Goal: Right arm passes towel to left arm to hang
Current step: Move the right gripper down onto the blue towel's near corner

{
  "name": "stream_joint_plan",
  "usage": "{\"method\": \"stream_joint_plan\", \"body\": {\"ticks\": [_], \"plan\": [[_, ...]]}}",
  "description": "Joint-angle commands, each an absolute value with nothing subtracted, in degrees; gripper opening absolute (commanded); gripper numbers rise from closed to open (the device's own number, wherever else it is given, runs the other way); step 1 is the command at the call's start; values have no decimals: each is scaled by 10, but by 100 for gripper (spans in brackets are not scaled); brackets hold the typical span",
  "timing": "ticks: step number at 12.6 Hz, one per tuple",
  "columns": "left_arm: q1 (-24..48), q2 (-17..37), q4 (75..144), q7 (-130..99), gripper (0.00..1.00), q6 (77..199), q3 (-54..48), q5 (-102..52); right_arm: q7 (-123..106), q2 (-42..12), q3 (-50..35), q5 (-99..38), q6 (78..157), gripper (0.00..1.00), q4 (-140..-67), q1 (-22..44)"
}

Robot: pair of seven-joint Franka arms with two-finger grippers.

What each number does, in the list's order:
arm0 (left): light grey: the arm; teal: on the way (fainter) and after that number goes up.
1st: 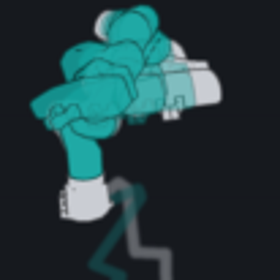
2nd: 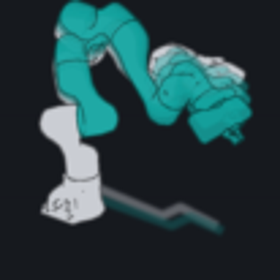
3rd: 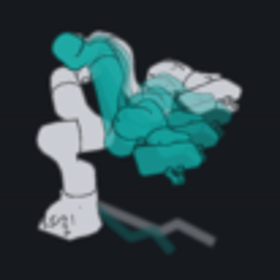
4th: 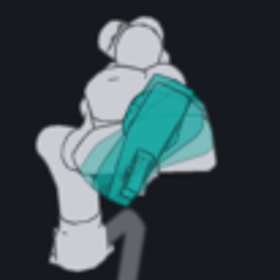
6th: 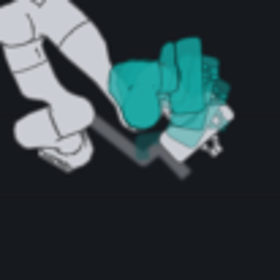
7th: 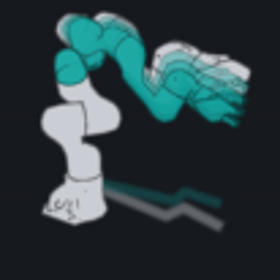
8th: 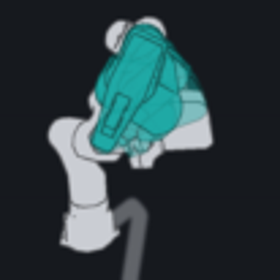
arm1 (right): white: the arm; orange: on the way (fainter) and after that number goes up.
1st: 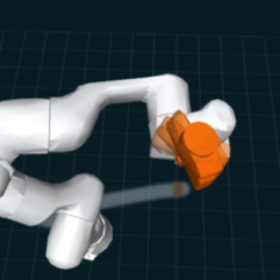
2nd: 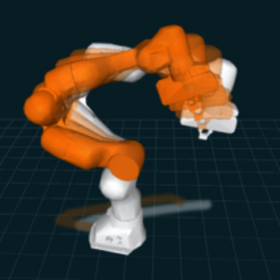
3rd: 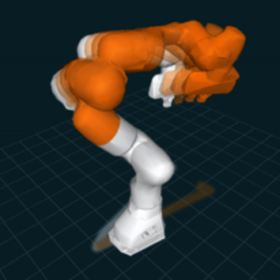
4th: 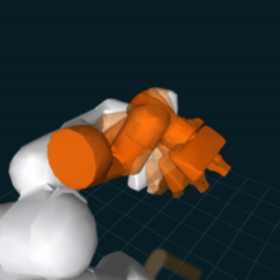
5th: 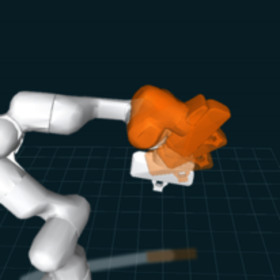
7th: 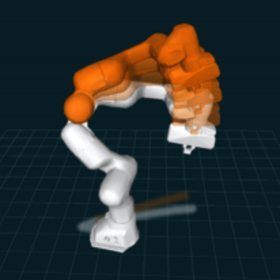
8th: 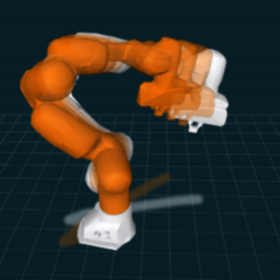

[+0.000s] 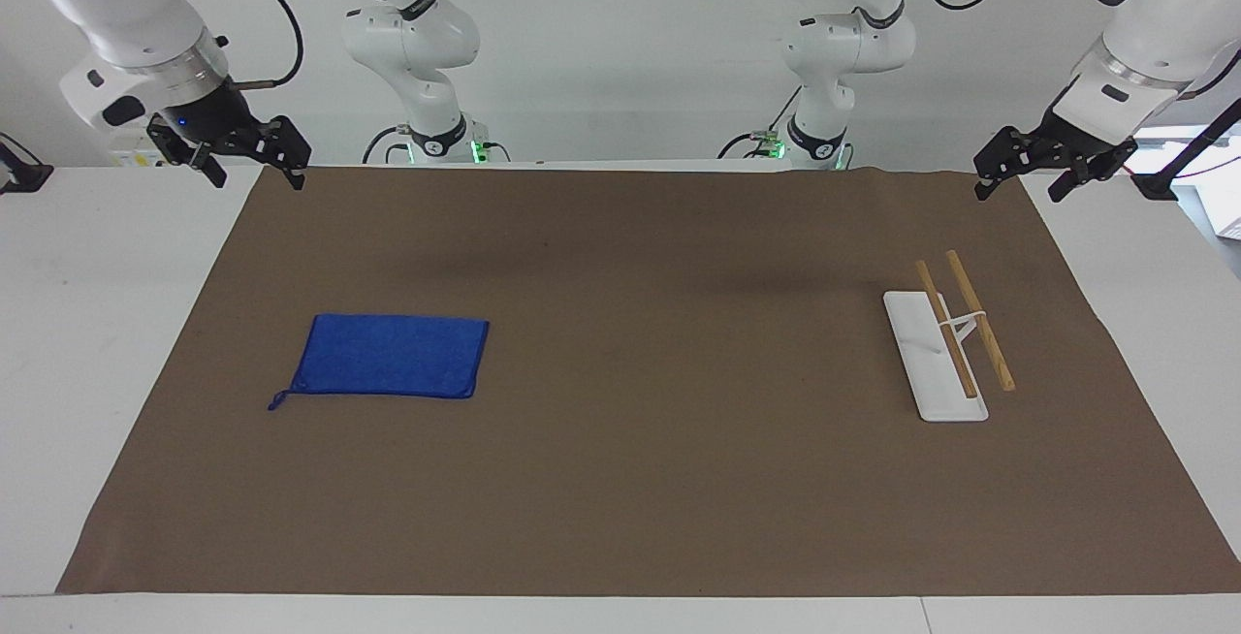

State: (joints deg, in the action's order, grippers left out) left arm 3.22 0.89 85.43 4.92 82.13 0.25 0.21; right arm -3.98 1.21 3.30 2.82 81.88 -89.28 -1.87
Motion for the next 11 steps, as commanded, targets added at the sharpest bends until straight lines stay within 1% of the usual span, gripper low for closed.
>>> {"method": "stream_joint_plan", "body": {"ticks": [1,7,10,11], "plan": [[28,-1,862,55,100,817,2,-1,-34,15,29,30,825,100,-896,-22],[28,-3,867,54,100,819,2,-1,-36,18,29,30,830,100,-900,-20],[27,-3,863,11,100,819,2,12,-10,17,26,29,885,100,-938,6],[27,-3,863,-14,100,819,2,14,13,16,26,28,918,100,-963,21]]}}
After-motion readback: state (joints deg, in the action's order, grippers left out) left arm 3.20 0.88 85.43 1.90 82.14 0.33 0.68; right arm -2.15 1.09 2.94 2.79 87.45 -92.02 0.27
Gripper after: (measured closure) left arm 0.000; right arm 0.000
